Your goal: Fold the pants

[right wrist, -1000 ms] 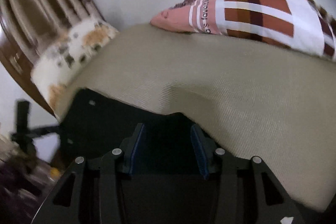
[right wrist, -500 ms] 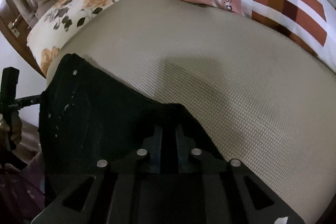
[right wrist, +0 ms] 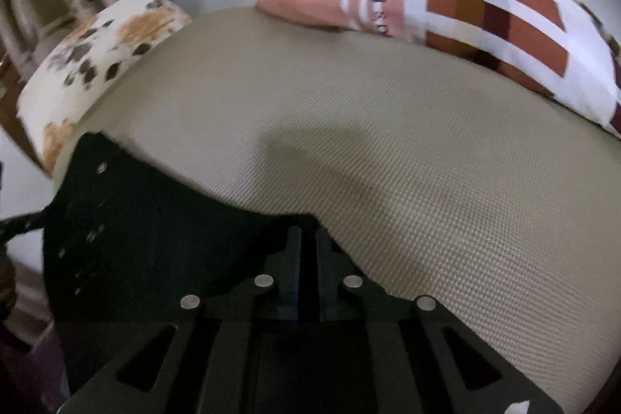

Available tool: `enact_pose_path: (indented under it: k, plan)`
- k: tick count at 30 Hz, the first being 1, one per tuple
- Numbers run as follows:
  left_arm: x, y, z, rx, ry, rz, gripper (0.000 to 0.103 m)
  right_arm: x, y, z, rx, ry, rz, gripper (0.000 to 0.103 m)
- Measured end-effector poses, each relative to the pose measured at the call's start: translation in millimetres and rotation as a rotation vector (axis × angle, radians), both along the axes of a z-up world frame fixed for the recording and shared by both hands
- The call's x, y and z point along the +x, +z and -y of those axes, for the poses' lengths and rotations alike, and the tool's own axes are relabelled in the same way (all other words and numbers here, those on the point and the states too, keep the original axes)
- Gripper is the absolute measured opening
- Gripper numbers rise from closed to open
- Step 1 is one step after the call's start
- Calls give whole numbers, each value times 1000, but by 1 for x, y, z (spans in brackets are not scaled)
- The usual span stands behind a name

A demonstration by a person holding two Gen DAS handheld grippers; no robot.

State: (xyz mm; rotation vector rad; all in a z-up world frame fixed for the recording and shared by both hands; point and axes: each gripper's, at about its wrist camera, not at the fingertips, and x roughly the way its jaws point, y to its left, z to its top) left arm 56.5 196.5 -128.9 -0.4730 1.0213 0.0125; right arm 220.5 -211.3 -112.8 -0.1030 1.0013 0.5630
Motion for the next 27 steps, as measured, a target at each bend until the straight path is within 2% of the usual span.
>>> enact_pose_path:
  k: [9,11,12,14,16,20,22,23,24,27]
  plan:
    - [2,4,0,62,-5,16,68,0,-2,-1,-5,-44,51,3]
    - [1,7,-1,84,-2,18,68,4,-3,4,25,-55,28,4]
    - [1,9,-3,86,-2,19,68,6,-4,7,47,-65,11,5]
    - [0,11,-6,97,6,23,70,10,-6,14,77,-91,-10,13]
    - [0,15,-7,88,6,28,70,11,-6,14,87,-99,-13,14]
    - [-3,26,1,138,-14,60,70,7,-6,10,62,-103,17,15]
    - [0,23,6,193,-31,50,77,7,-6,11,68,-107,16,16]
    - [4,15,9,253,-49,11,79,7,-5,11,72,-111,17,18]
    - [7,8,10,279,-73,-14,79,7,-5,12,74,-117,18,19]
    - [5,4,4,266,-79,13,87,6,-5,13,78,-122,19,22]
